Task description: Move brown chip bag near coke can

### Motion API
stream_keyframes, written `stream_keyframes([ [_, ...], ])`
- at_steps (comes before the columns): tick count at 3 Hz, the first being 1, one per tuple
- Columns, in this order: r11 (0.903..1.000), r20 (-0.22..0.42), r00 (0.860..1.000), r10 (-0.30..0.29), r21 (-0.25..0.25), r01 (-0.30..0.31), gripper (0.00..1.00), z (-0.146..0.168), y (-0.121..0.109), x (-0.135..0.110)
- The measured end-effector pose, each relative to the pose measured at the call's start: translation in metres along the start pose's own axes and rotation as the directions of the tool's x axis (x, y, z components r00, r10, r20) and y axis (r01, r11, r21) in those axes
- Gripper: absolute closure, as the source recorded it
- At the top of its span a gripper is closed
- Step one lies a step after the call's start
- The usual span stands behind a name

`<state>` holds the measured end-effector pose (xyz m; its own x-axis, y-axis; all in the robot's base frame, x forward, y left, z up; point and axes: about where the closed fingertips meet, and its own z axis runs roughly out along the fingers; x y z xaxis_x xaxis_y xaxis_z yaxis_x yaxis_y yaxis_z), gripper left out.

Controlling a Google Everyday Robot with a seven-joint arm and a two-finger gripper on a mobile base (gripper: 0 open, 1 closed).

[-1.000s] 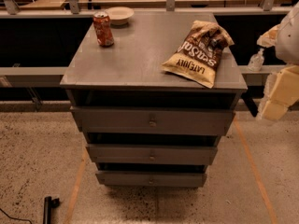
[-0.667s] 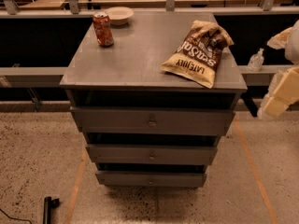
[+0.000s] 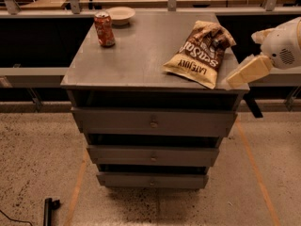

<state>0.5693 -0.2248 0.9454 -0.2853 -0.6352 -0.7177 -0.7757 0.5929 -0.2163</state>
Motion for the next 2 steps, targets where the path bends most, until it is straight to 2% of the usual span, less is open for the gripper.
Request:
stream_keyframes([
  [1, 0.9963, 0.003, 0.998, 0.063, 0.059, -0.063, 0.0, 0.0199, -0.0261, -0.0064],
  [2, 0.991, -0.003, 0.993, 0.119, 0.061, -0.119, 0.0, 0.0231, -0.0262, -0.0075],
])
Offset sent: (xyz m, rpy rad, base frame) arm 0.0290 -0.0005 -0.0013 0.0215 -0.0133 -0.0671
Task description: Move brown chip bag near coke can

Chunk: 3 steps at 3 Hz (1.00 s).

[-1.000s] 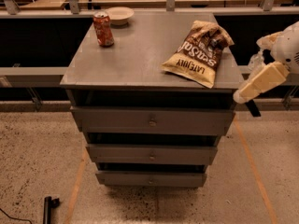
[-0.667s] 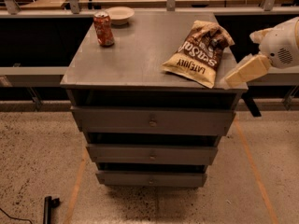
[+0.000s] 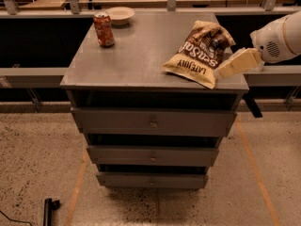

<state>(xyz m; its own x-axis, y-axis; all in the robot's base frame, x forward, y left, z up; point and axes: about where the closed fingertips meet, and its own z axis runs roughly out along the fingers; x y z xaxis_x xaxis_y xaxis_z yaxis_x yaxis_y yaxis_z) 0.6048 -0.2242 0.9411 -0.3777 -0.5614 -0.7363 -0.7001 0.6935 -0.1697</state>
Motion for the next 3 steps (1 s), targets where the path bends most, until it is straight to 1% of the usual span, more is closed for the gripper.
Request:
stream_keyframes([
  [1, 0.9997, 0.021, 1.0, -0.021, -0.009, 0.021, 0.0, 0.016, 0.01, -0.007],
  [2, 0.9997, 0.051, 0.999, -0.001, -0.026, 0.003, 0.0, 0.052, 0.019, -0.017],
  [3, 0.9986, 0.074, 0.997, 0.031, -0.045, -0.027, 0.0, 0.087, 0.025, -0.023],
])
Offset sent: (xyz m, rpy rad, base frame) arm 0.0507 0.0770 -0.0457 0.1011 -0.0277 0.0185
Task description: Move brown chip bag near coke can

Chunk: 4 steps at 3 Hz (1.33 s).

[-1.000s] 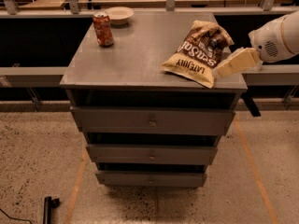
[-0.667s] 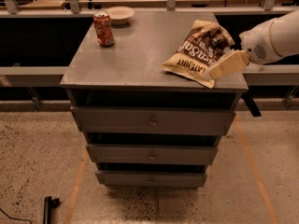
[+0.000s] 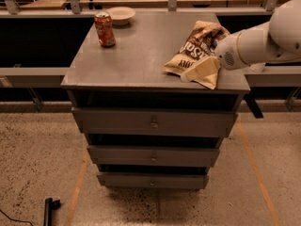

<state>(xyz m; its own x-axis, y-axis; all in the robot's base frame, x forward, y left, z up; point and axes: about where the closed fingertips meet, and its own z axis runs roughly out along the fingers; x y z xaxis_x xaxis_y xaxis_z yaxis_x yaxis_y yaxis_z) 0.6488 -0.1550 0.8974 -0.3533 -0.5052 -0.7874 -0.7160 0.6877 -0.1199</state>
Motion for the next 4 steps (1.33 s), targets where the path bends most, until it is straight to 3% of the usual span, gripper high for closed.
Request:
stream_keyframes([
  [1, 0.9994, 0.013, 0.999, 0.032, -0.016, -0.032, 0.0, 0.034, 0.004, 0.001],
  [3, 0.999, 0.039, 0.998, 0.044, 0.004, -0.044, 0.49, 0.083, -0.007, 0.001],
  [4, 0.9991, 0.052, 0.998, 0.033, -0.029, -0.031, 0.72, 0.097, -0.001, -0.007],
])
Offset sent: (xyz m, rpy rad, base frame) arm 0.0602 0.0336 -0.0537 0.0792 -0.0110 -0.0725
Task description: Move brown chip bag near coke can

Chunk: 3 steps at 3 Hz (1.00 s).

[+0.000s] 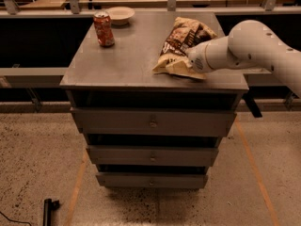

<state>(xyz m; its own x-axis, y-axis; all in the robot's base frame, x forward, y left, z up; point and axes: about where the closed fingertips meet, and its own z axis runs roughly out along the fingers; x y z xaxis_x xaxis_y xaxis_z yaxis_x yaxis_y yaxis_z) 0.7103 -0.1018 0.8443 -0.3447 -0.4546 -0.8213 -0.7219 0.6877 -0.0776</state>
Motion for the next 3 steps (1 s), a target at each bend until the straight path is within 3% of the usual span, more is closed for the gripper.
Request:
stream_keyframes([
  [1, 1.0, 0.0, 1.0, 0.0, 0.0, 0.0, 0.95, 0.0, 0.0, -0.001],
  [2, 1.0, 0.0, 1.0, 0.0, 0.0, 0.0, 1.0, 0.0, 0.0, -0.001],
  [3, 0.9938, 0.082, 0.994, -0.066, -0.083, 0.073, 1.0, 0.032, 0.028, -0.046],
])
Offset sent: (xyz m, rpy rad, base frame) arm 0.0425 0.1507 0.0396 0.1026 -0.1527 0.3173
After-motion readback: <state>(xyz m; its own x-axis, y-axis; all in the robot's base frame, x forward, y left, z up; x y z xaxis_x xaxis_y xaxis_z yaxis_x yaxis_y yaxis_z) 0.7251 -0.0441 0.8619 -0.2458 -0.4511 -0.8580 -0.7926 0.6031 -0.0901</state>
